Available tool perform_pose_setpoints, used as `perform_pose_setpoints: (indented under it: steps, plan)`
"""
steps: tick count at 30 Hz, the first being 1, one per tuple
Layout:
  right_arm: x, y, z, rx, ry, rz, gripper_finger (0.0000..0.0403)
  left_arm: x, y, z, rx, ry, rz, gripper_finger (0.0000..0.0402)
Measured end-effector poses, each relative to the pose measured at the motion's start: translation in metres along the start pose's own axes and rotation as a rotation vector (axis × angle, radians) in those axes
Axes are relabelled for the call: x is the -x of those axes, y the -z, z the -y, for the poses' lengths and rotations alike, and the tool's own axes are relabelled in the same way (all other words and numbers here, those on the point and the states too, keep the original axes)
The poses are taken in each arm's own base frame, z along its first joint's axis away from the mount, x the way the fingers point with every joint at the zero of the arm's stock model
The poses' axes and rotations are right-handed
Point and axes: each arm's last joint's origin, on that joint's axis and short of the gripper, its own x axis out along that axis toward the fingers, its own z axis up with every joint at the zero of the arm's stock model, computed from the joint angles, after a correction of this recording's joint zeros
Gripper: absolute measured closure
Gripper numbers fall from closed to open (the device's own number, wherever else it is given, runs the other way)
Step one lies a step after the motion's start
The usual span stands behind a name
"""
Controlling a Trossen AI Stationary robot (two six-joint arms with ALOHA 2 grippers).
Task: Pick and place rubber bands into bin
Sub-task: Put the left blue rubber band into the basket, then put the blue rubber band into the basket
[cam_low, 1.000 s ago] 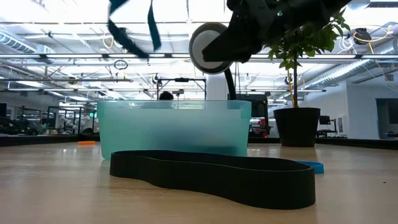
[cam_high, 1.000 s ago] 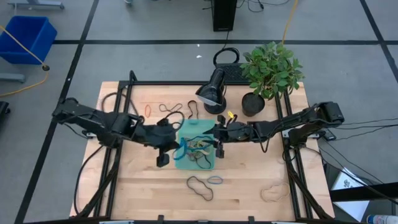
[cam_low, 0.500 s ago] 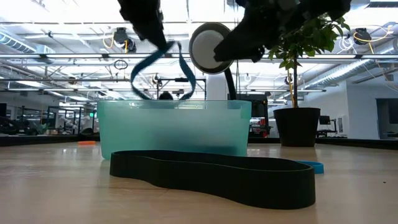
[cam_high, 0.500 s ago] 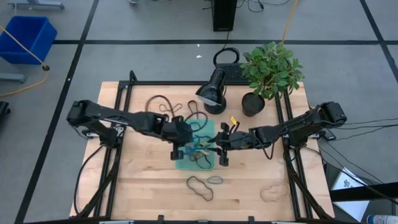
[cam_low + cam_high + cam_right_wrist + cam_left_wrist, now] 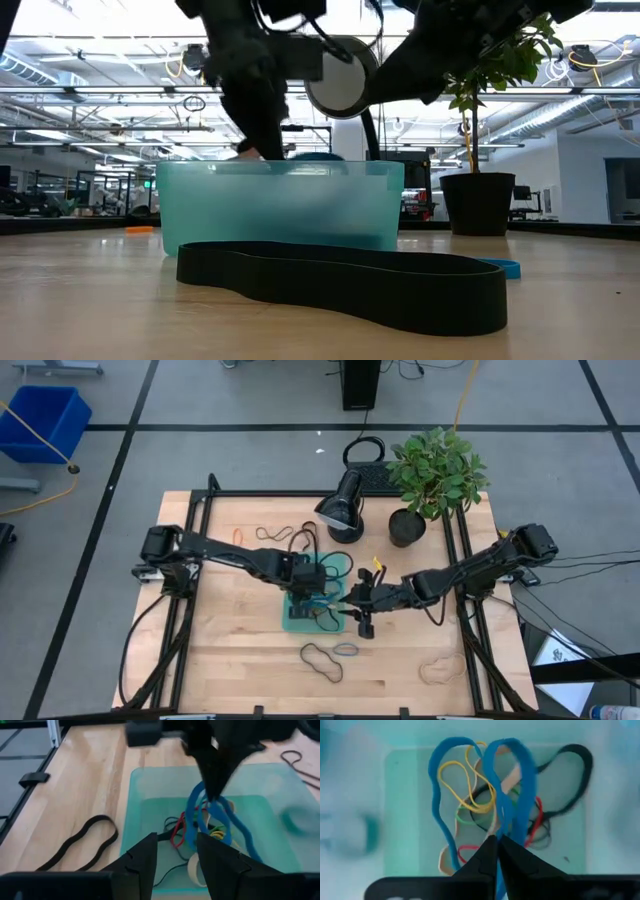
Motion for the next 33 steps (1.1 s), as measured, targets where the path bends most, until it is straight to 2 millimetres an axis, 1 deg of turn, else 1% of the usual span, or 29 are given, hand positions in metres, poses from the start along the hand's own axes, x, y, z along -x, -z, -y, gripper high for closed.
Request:
perform_pose_setpoints:
  steps: [4,6,12,18,23,29,33]
  plan:
    - [0.001,0.002,-0.004,-0.01,-0.007,-0.016,0.0271,-0.012,0.0,-0.004,0.0,-0.006,-0.025,0.0395]
    - [0.001,0.003,-0.006,-0.013,-0.012,-0.021,0.0271,-0.014,0.0,-0.006,0.009,-0.011,-0.029,0.0395]
    - [0.002,0.004,-0.006,-0.103,-0.02,-0.025,0.0271,-0.01,0.0,-0.012,0.038,-0.02,-0.022,0.0355]
    - [0.002,0.004,-0.006,-0.106,-0.02,-0.024,0.0271,-0.009,0.0,-0.014,0.041,-0.064,-0.016,0.0323]
    - [0.001,0.003,-0.005,-0.072,-0.016,-0.023,0.0271,-0.009,0.0,-0.014,0.038,-0.064,-0.014,0.0315]
    - [0.005,0.004,-0.012,0.042,-0.029,-0.018,0.0271,0.011,0.0,-0.015,0.034,-0.074,0.018,0.0314]
    - [0.01,0.003,-0.023,0.114,0.038,-0.011,0.0271,0.028,-0.001,-0.016,0.027,-0.089,0.073,0.0314]
